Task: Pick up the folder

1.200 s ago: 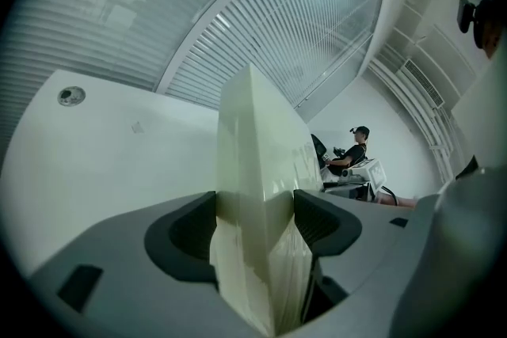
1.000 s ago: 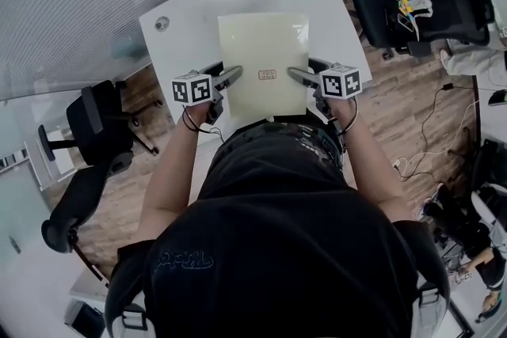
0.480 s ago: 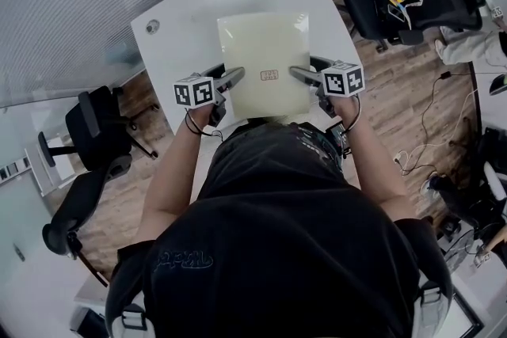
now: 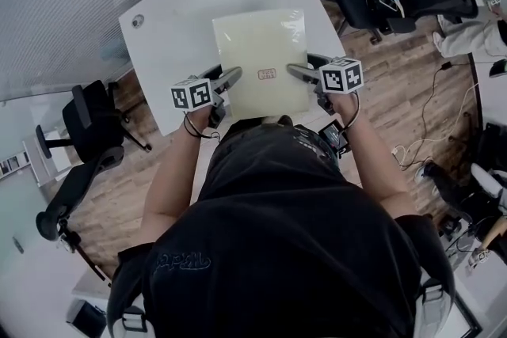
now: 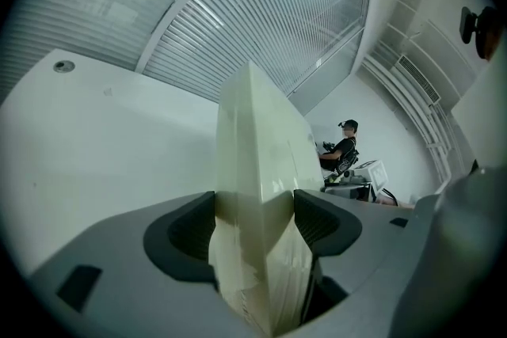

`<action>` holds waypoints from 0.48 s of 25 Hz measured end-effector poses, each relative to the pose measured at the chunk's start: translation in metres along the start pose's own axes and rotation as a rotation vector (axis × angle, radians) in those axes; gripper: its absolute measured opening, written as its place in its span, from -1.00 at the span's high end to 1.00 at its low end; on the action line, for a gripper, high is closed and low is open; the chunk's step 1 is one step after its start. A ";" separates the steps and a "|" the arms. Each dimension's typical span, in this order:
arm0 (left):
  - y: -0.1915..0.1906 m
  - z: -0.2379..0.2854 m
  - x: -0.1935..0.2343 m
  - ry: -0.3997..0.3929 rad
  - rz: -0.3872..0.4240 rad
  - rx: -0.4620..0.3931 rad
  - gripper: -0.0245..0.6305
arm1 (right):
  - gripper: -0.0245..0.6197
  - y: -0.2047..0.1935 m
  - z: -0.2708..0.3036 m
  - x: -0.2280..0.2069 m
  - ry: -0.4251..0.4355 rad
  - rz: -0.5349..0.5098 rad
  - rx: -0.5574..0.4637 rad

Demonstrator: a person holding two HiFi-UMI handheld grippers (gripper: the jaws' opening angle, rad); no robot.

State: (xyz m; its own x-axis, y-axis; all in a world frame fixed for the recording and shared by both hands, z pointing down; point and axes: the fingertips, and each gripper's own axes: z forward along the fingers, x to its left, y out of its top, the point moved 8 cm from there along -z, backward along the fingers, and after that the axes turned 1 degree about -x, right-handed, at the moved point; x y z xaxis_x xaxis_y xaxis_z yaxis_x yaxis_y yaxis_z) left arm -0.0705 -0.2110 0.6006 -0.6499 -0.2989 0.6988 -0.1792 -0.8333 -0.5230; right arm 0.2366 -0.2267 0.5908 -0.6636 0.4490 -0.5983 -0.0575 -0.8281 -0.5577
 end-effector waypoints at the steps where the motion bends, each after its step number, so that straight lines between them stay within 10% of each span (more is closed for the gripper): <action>1: -0.004 0.002 -0.006 0.005 0.002 -0.003 -0.03 | -0.09 -0.003 -0.006 -0.001 0.010 0.000 0.000; 12: -0.066 -0.012 -0.064 0.094 -0.001 -0.050 -0.03 | -0.09 -0.048 -0.049 -0.004 0.092 -0.029 0.026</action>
State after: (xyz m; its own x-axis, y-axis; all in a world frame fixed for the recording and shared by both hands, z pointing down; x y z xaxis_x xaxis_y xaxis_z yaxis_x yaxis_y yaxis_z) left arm -0.0257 -0.1316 0.5845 -0.7155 -0.2513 0.6518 -0.2149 -0.8086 -0.5477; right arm 0.2785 -0.1722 0.5912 -0.5902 0.5009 -0.6330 -0.0962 -0.8222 -0.5610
